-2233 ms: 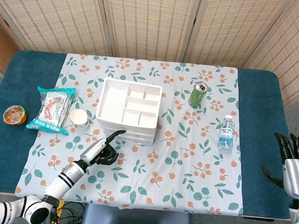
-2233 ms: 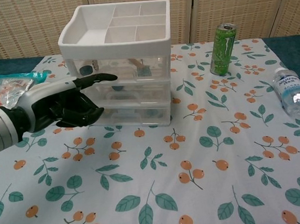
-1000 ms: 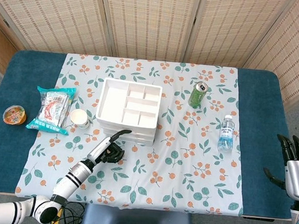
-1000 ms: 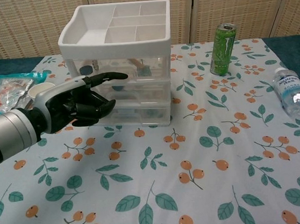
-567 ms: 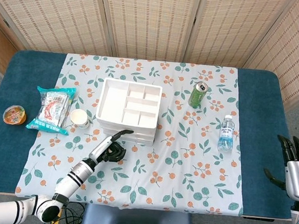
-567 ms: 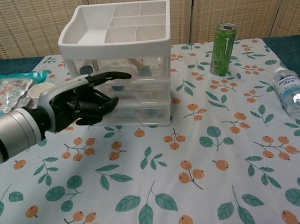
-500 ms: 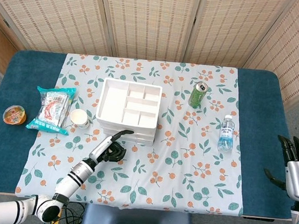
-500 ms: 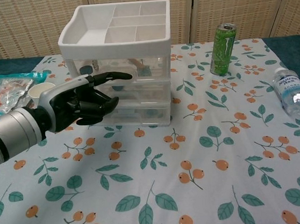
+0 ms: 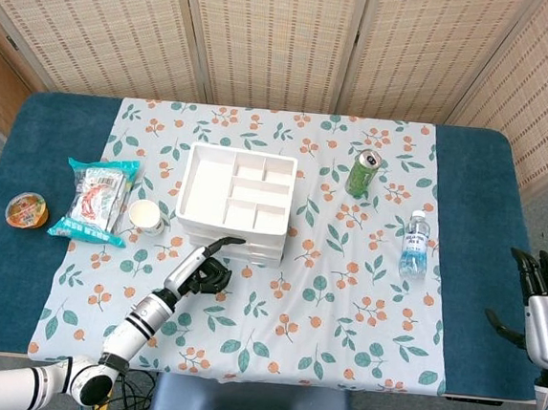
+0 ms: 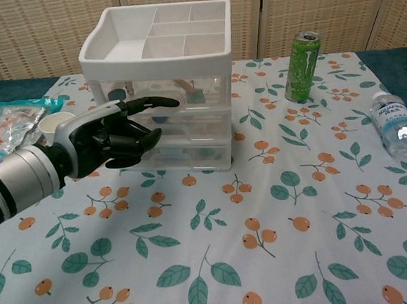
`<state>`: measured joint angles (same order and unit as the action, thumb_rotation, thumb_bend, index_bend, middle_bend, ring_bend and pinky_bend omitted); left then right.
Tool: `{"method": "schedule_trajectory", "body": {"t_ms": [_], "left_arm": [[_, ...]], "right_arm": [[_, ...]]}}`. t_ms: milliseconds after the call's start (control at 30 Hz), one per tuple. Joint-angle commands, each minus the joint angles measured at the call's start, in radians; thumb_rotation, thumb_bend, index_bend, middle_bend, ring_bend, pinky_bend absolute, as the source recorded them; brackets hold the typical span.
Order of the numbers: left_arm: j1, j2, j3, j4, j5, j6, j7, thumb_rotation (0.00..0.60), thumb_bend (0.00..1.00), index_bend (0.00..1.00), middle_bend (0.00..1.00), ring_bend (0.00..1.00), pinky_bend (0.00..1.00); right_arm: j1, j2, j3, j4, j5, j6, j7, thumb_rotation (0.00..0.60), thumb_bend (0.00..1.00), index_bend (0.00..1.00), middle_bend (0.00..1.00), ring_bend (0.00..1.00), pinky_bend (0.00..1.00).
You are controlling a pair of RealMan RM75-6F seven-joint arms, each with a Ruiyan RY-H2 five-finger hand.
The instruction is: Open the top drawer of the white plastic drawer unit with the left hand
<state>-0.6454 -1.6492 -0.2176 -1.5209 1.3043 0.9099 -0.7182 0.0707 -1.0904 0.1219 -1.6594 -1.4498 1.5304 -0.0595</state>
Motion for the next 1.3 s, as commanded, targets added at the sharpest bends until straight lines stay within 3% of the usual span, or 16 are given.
{"method": "schedule_trajectory", "body": {"t_ms": [33, 367, 767, 1300], "left_arm": [[-0.001, -0.003, -0.001, -0.003, 0.001, 0.001, 0.002, 0.600, 0.57, 0.17, 0.93, 1.00, 1.00], [-0.016, -0.015, -0.010, 0.003, -0.001, -0.019, -0.006, 0.600, 0.57, 0.17, 0.93, 1.00, 1.00], [-0.011, -0.003, -0.001, -0.002, 0.013, -0.017, -0.021, 0.600, 0.57, 0.30, 0.93, 1.00, 1.00], [0.020, 0.006, 0.034, -0.035, 0.038, 0.029, 0.006, 0.600, 0.57, 0.29, 0.93, 1.00, 1.00]], "right_arm": [[0.000, -0.001, -0.001, 0.002, 0.001, -0.002, 0.001, 0.600, 0.22, 0.05, 0.12, 0.07, 0.01], [-0.007, 0.001, -0.001, 0.008, 0.005, 0.004, 0.011, 0.600, 0.22, 0.05, 0.12, 0.07, 0.01], [-0.010, 0.000, -0.002, 0.010, 0.002, 0.005, 0.013, 0.600, 0.22, 0.05, 0.12, 0.07, 0.01], [-0.013, -0.004, -0.005, 0.006, -0.001, 0.006, 0.009, 0.600, 0.22, 0.05, 0.12, 0.07, 0.01]]}}
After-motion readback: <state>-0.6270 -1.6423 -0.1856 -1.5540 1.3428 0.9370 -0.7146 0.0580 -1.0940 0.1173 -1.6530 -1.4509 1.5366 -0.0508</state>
